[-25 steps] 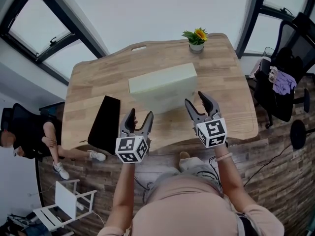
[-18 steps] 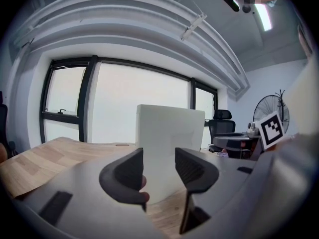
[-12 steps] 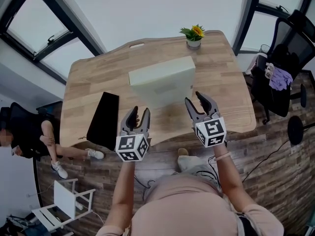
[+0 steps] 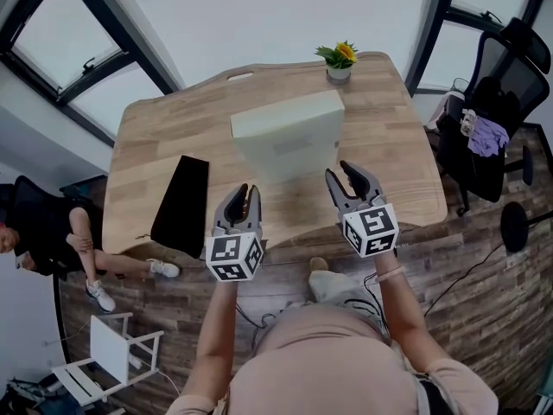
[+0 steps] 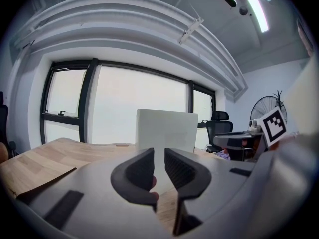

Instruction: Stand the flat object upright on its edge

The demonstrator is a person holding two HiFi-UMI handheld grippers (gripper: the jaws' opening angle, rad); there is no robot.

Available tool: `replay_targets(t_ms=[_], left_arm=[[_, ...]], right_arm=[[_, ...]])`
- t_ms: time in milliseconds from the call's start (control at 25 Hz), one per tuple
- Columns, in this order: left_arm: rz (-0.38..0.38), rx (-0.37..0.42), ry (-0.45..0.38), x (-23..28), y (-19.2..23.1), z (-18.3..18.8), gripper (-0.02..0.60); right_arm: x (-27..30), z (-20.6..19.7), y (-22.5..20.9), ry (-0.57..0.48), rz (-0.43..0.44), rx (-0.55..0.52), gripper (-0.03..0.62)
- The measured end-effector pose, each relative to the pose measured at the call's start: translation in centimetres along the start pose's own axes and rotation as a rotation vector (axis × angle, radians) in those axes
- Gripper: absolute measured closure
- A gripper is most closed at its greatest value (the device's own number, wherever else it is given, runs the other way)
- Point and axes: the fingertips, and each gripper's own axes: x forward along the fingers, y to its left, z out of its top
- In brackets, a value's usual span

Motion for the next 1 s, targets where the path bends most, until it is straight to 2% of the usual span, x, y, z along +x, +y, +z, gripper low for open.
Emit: replay_targets(t_ms=[520,1000], left_arm=[[0.005,-0.004,-0.03,-2.9,0.3,0.5,0.56],[-0.047,0.031,-0.041,-5.0,-1.4,1.1,0.568]], right_arm=[[-2.3,1.0,1.9,-0.023,-0.034,0.001,0.517],[-4.9,1.9,3.5,-0.045,-0.066,-0.014,0.591]])
